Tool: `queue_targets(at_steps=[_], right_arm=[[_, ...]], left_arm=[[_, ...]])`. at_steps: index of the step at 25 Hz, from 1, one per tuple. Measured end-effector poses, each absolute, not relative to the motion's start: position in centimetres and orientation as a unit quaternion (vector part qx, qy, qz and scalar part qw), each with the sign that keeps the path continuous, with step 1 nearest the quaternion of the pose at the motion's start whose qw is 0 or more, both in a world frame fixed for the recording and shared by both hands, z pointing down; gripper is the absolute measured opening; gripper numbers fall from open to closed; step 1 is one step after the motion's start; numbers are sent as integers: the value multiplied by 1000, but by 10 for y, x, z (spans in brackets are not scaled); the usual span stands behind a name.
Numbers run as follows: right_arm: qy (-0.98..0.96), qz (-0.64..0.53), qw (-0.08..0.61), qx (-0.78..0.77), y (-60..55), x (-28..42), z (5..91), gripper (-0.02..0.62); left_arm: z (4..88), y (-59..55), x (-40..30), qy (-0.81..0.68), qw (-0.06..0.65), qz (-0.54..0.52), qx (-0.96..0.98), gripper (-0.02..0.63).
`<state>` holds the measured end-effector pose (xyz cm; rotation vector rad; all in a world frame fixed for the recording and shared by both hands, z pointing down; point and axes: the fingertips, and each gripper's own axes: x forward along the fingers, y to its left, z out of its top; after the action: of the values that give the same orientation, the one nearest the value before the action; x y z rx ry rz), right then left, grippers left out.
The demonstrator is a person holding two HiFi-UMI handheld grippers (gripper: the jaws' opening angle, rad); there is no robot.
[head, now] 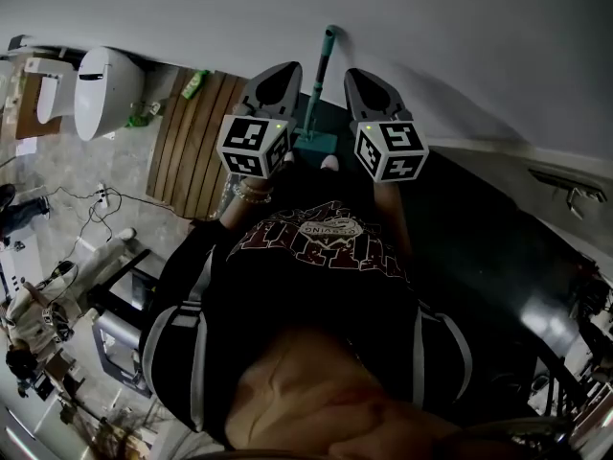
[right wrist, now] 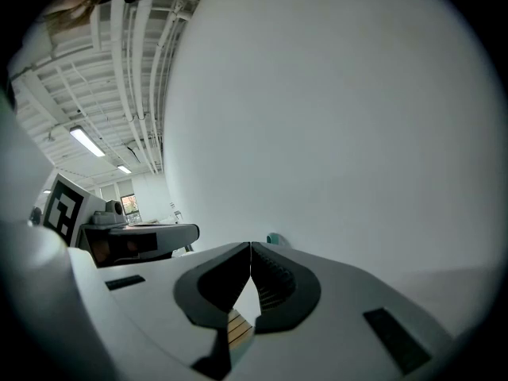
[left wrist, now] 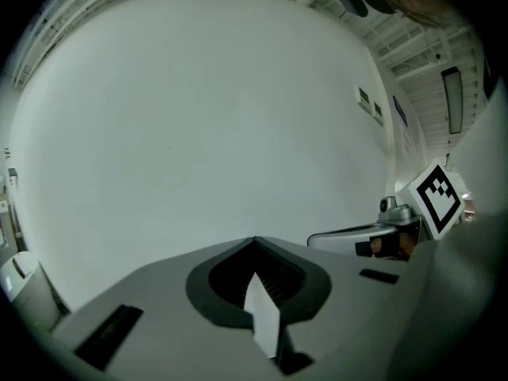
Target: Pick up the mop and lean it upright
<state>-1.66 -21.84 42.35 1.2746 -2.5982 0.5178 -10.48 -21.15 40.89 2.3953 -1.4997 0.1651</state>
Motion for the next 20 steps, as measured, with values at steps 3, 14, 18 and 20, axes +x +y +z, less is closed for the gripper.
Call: queue_targets(at_steps=[3,14,18,20], right_arm=[[-881,173,105,428,-215,-20,421,18],[-879,169,110,431,-206,-20,416,18],[-879,169,109,433,-204,-19,416,18],[-878,169,111,434,-203,-18,416,18]], left_arm=[[405,-207,-106,-523,156,55,836,45],[403,-197,-107,-513,163,51,841,44],[404,-197,-106,-510,164,50,843,44],[405,-197,-105,-509,165,51,843,44]])
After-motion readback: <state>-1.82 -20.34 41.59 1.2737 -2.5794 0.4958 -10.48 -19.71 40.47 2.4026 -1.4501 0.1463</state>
